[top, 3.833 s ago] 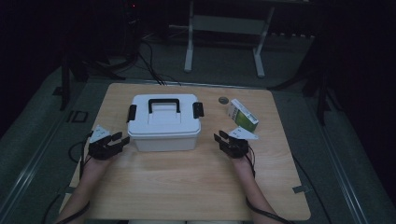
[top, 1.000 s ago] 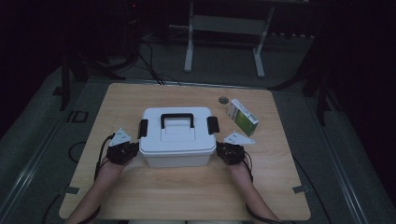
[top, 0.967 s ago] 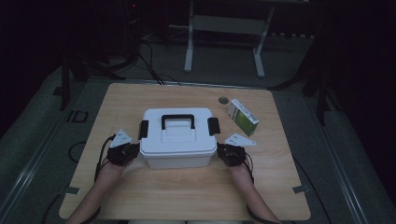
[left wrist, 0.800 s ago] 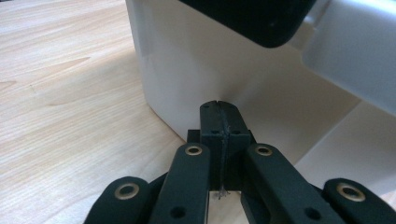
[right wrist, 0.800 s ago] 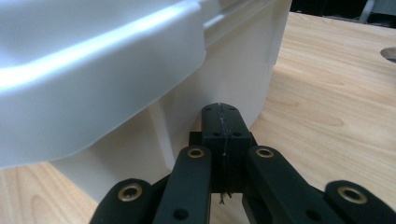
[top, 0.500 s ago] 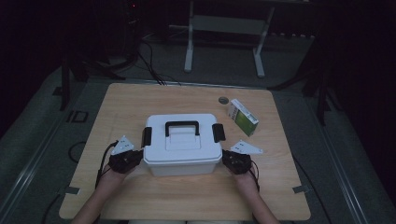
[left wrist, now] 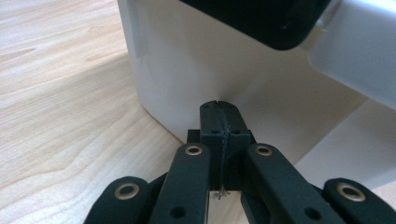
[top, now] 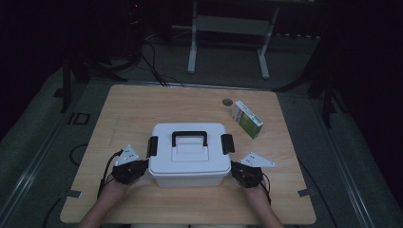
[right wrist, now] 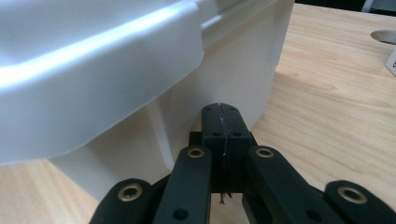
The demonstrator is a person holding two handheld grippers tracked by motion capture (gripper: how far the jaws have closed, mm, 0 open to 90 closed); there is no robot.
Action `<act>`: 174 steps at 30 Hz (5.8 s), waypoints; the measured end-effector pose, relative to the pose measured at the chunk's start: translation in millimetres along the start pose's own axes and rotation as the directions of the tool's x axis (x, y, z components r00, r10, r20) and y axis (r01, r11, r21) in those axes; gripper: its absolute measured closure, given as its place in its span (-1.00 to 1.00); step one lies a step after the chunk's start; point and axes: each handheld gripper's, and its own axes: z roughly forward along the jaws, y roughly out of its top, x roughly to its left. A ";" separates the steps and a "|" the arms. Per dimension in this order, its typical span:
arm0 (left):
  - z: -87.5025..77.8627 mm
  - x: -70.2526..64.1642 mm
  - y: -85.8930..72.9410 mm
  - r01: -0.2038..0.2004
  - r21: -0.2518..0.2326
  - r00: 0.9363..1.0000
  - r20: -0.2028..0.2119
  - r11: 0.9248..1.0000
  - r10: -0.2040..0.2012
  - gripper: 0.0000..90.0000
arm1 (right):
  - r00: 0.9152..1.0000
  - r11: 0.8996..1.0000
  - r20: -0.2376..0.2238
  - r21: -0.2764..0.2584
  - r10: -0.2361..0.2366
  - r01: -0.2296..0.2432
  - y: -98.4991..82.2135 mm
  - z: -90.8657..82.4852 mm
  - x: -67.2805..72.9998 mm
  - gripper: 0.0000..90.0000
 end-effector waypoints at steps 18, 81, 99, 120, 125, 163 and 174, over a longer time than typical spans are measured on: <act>-1.6 -16.8 -1.6 -0.039 0.011 0.999 0.035 0.999 0.038 0.99 | 1.000 1.000 -0.008 -0.004 0.017 -0.017 -14.7 -26.6 7.1 1.00; -27.9 42.7 17.2 -0.154 0.690 0.980 0.200 0.707 0.018 -0.61 | 0.975 0.987 0.158 -0.072 0.155 -0.146 -59.4 -84.2 -66.8 -0.69; -46.7 39.7 48.8 -0.220 0.746 0.968 0.249 0.629 0.043 -0.61 | 0.977 0.985 0.147 -0.087 0.157 -0.146 -60.1 -85.9 -68.1 -0.69; -54.4 3.7 148.0 -0.408 0.659 0.909 0.358 0.632 0.213 -0.60 | 0.979 0.986 0.131 -0.082 0.155 -0.145 -61.0 -85.5 -67.1 -0.69; -44.2 -6.6 166.7 -0.448 0.630 0.890 0.383 0.634 0.249 -0.60 | 0.981 0.986 0.115 -0.076 0.155 -0.147 -61.1 -85.1 -67.4 -0.69; 42.5 -49.6 220.3 -0.590 0.589 0.805 0.480 0.552 0.348 -0.59 | 0.982 0.984 0.089 -0.086 0.165 -0.157 -61.1 -86.8 -69.2 -0.69; 65.7 -63.2 229.1 -0.604 0.592 0.795 0.497 0.534 0.349 -0.35 | 0.982 0.983 0.085 -0.089 0.167 -0.159 -61.2 -87.3 -69.9 -0.69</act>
